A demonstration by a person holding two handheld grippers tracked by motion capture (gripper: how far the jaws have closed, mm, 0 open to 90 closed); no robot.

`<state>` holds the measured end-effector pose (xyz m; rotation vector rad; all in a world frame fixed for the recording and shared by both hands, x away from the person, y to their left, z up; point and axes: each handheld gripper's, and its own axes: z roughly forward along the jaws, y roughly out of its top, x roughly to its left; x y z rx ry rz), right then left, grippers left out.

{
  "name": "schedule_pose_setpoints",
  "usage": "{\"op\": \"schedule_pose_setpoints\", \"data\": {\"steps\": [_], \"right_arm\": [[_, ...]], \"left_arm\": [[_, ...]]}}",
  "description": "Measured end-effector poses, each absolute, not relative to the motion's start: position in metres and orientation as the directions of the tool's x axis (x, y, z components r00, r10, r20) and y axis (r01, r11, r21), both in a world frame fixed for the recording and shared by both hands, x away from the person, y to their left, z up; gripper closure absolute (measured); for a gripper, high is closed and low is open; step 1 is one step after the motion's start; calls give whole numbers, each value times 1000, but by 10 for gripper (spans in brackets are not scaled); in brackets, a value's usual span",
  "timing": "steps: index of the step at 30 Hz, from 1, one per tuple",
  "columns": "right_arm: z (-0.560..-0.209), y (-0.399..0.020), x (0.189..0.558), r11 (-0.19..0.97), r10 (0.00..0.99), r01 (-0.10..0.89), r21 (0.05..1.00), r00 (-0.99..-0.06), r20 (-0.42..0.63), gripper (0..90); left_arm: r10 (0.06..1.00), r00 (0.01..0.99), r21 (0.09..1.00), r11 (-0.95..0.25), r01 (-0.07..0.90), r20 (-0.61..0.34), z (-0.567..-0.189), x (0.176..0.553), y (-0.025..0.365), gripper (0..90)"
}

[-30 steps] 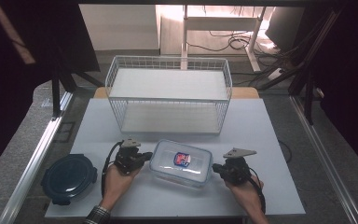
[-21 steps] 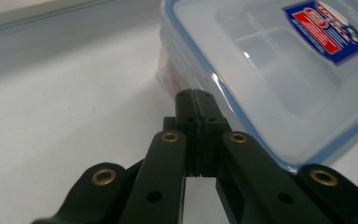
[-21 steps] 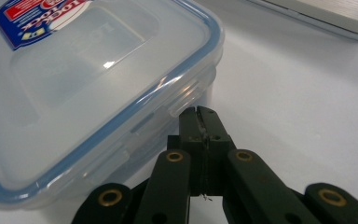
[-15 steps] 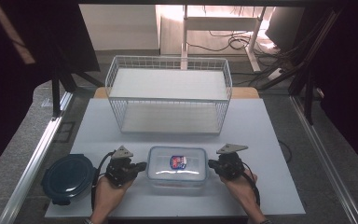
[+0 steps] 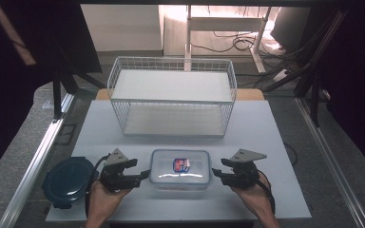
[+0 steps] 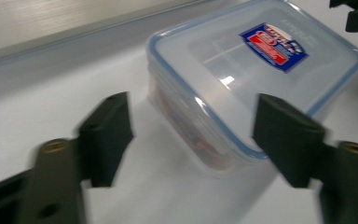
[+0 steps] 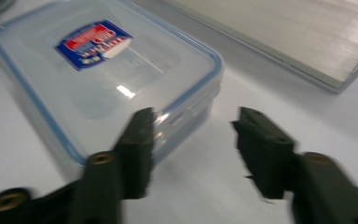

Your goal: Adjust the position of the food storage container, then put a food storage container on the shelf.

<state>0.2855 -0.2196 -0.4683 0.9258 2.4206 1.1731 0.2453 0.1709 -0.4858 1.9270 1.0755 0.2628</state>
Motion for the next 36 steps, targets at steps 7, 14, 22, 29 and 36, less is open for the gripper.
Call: {"op": "schedule_pose_setpoints", "data": {"steps": [7, 14, 22, 29, 36], "right_arm": [[-475, -219, 278, 464, 654, 421, 780, -756, 20, 48], [-477, -217, 276, 457, 642, 421, 784, -766, 36, 26], [-474, -217, 279, 454, 641, 409, 792, -767, 28, 16], [-473, -209, 285, 448, 657, 450, 772, -752, 57, 19], [-476, -197, 295, 437, 639, 508, 742, -756, 141, 5]], "left_arm": [[724, 652, 778, -270, 567, -224, -492, 236, 167, 77], [702, 684, 800, -289, 525, -196, -494, 236, 168, 30], [693, 692, 804, -288, 521, -200, -501, 242, 165, 21], [670, 695, 794, -261, 549, -261, -495, 256, 163, 21], [652, 708, 767, -298, 568, -270, -490, 275, 149, 20]]}}
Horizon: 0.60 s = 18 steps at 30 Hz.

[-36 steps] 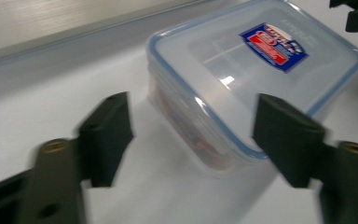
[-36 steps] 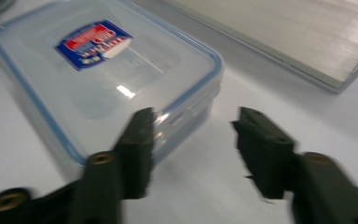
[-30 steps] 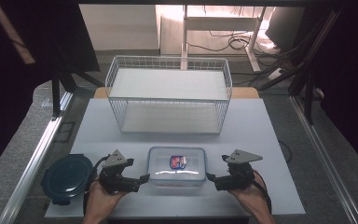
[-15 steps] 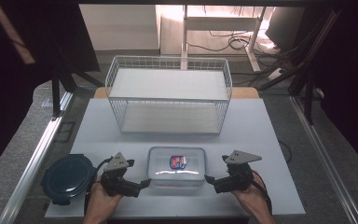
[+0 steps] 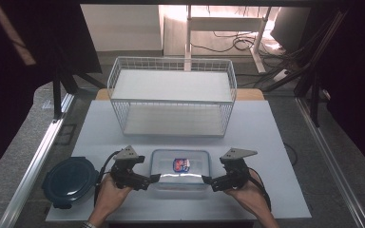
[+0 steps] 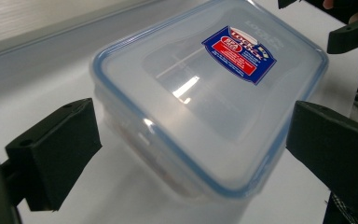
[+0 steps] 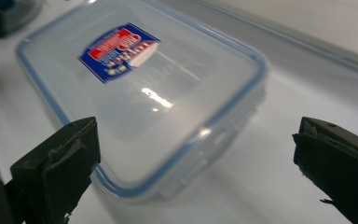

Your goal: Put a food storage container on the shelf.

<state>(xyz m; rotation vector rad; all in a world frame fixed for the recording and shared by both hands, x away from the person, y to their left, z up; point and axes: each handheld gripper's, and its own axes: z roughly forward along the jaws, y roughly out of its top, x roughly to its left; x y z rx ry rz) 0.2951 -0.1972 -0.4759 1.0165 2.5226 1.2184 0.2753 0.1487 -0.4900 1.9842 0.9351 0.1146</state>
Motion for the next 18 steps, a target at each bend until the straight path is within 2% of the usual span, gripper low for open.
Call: {"op": "schedule_pose_setpoints", "data": {"steps": [7, 11, 15, 18], "right_arm": [[-483, -184, 313, 453, 627, 577, 679, -748, 218, 0], [-491, -181, 323, 433, 603, 646, 629, -726, 330, 3], [-496, -184, 327, 409, 586, 706, 578, -689, 426, 48], [-493, -191, 325, 395, 582, 721, 570, -676, 452, 134]], "left_arm": [[650, 704, 710, -349, 611, -287, -501, 297, 138, 0], [595, 692, 673, -316, 669, -409, -511, 305, 142, 0], [583, 682, 651, -315, 691, -441, -513, 304, 142, 1], [576, 673, 646, -301, 702, -464, -510, 300, 150, 95]]}}
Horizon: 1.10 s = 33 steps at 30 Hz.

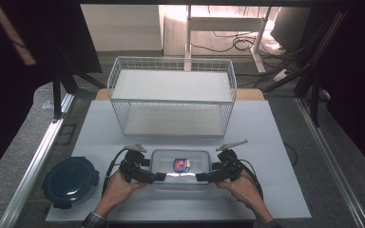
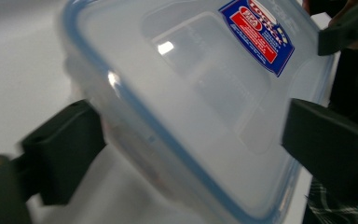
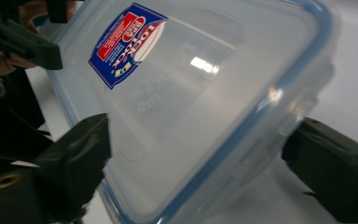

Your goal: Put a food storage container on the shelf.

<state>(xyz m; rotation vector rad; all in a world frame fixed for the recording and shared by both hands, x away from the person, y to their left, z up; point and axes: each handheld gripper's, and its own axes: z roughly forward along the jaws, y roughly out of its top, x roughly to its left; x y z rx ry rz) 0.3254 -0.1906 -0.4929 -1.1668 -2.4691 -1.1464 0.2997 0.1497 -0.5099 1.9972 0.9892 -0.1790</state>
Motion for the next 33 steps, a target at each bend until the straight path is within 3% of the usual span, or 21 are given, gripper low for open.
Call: {"op": "schedule_pose_setpoints", "data": {"steps": [4, 7, 9, 14, 21, 33], "right_arm": [[-490, -197, 319, 395, 575, 726, 562, -673, 465, 208], [-484, -208, 311, 355, 570, 732, 581, -662, 487, 388], [-482, -215, 307, 333, 553, 736, 590, -659, 510, 458], [-480, -214, 297, 309, 574, 738, 600, -648, 501, 466], [-487, -219, 301, 265, 544, 777, 571, -609, 577, 480], [-473, -217, 293, 233, 596, 740, 632, -621, 508, 497]], "left_arm": [[559, 660, 645, -267, 716, -502, -510, 290, 159, 203], [534, 637, 661, -180, 728, -556, -508, 281, 174, 411], [526, 640, 673, -161, 722, -560, -508, 274, 176, 481], [556, 645, 689, -168, 705, -524, -504, 265, 173, 493], [548, 643, 690, -156, 707, -535, -505, 261, 175, 508], [578, 624, 705, -114, 700, -526, -497, 264, 170, 527]]}}
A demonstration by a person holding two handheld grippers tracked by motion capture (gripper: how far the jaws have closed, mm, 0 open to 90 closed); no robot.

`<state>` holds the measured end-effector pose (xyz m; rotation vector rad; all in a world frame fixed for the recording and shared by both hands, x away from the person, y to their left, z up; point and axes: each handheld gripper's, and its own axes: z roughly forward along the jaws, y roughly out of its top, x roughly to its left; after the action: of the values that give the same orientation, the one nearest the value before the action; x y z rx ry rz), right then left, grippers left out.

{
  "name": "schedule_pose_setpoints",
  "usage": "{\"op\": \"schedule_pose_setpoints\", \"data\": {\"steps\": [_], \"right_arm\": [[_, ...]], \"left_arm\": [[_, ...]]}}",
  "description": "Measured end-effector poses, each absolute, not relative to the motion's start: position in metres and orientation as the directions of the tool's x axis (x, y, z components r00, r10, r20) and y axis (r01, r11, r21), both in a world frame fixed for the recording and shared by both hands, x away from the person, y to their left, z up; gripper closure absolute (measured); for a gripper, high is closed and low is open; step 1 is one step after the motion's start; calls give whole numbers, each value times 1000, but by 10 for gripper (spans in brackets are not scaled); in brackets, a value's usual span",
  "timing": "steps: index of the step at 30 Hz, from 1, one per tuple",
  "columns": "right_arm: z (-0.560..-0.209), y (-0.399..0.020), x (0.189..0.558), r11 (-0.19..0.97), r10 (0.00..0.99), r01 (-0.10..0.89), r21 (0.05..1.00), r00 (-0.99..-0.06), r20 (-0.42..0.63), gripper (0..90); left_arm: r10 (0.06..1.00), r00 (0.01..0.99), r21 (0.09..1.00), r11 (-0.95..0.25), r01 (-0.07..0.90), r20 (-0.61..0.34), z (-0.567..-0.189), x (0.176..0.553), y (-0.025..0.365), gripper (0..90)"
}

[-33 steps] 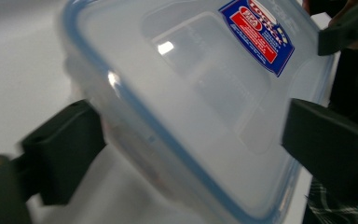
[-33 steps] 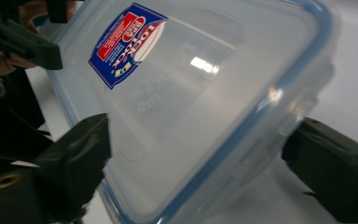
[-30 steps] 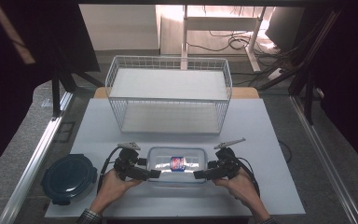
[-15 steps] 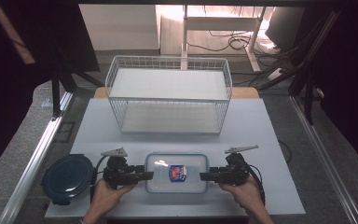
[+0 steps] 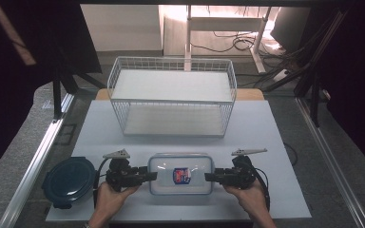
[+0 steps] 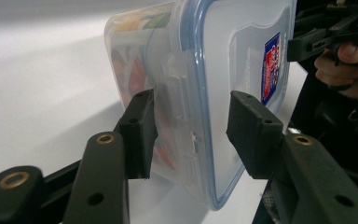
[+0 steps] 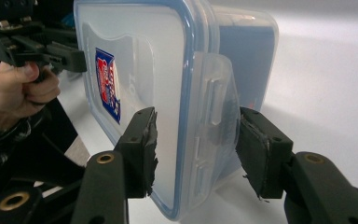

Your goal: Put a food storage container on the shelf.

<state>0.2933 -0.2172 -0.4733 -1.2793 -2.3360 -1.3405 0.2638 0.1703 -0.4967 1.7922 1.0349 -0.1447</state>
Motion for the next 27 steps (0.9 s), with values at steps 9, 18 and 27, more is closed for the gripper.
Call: {"op": "schedule_pose_setpoints", "data": {"steps": [9, 18, 27], "right_arm": [[-454, -216, 294, 213, 589, 689, 693, -656, 472, 497], [-422, -213, 306, 196, 587, 640, 743, -684, 434, 497], [-395, -209, 320, 166, 579, 600, 783, -701, 415, 503]], "left_arm": [[601, 639, 742, -110, 661, -480, -470, 267, 171, 519], [600, 656, 774, -94, 626, -458, -438, 282, 174, 520], [599, 668, 801, -71, 595, -443, -413, 296, 181, 521]]}}
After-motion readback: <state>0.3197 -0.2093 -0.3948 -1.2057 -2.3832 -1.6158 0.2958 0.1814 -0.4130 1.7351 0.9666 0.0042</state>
